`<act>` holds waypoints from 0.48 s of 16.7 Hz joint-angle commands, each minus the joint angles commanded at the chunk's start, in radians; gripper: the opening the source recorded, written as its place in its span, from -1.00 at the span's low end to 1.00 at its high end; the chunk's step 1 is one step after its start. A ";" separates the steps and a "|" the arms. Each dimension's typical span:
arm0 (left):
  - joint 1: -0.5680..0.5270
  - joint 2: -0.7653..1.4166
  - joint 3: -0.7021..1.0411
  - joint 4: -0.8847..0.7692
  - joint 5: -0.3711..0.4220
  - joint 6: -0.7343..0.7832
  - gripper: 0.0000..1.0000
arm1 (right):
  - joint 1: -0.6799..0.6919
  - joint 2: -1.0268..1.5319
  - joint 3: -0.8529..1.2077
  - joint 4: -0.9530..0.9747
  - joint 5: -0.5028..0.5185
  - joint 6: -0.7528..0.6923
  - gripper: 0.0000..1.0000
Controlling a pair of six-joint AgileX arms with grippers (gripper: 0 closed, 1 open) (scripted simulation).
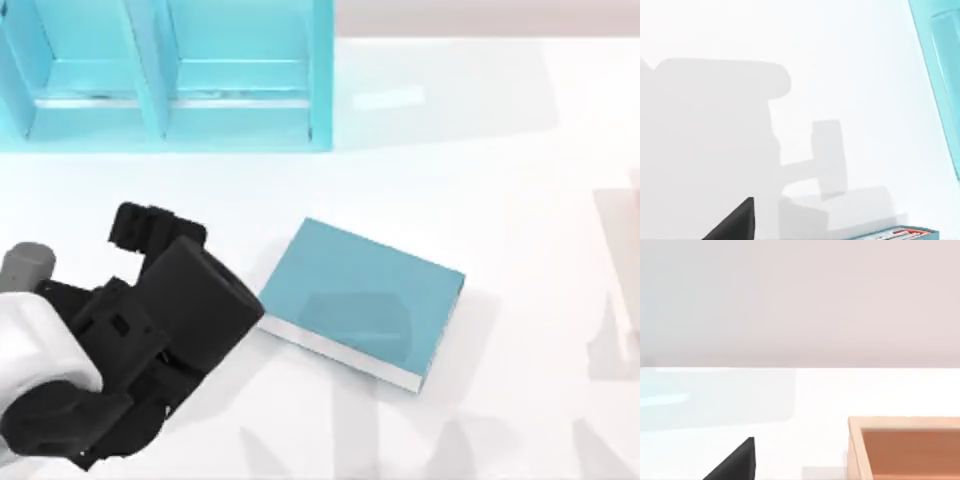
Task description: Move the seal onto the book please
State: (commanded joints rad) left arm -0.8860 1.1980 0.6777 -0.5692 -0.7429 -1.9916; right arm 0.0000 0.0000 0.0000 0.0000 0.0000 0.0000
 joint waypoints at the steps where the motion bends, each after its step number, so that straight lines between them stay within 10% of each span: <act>1: 0.060 -0.092 -0.033 0.049 0.048 0.164 1.00 | 0.000 0.000 0.000 0.000 0.000 0.000 1.00; 8: 0.480 -0.709 -0.302 0.368 0.402 1.230 1.00 | 0.000 0.000 0.000 0.000 0.000 0.000 1.00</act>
State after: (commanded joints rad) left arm -0.4059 0.4893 0.3762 -0.2010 -0.3412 -0.7618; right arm 0.0000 0.0000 0.0000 0.0000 0.0000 0.0000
